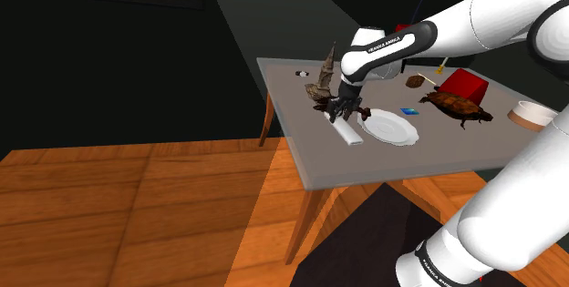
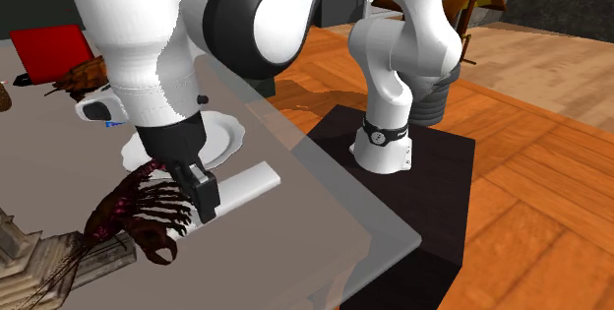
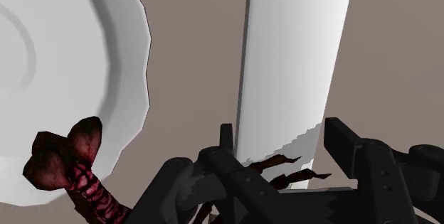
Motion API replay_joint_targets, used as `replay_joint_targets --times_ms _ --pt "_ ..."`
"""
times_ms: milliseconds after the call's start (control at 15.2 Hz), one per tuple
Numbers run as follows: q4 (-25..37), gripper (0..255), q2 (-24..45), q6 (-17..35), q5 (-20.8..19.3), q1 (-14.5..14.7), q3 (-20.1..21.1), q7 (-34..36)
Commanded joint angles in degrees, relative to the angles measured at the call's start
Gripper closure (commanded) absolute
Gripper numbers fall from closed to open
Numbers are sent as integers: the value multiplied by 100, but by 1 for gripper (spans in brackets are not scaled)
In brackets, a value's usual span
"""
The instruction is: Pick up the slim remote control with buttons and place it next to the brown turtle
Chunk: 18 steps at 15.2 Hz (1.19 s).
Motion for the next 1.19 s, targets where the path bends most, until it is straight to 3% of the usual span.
replay_joint_targets --times_ms 0,1122 --pt "66 255 -88 -154 -25 3 2 19" --pt "814 255 -650 -1452 -158 11 27 124"
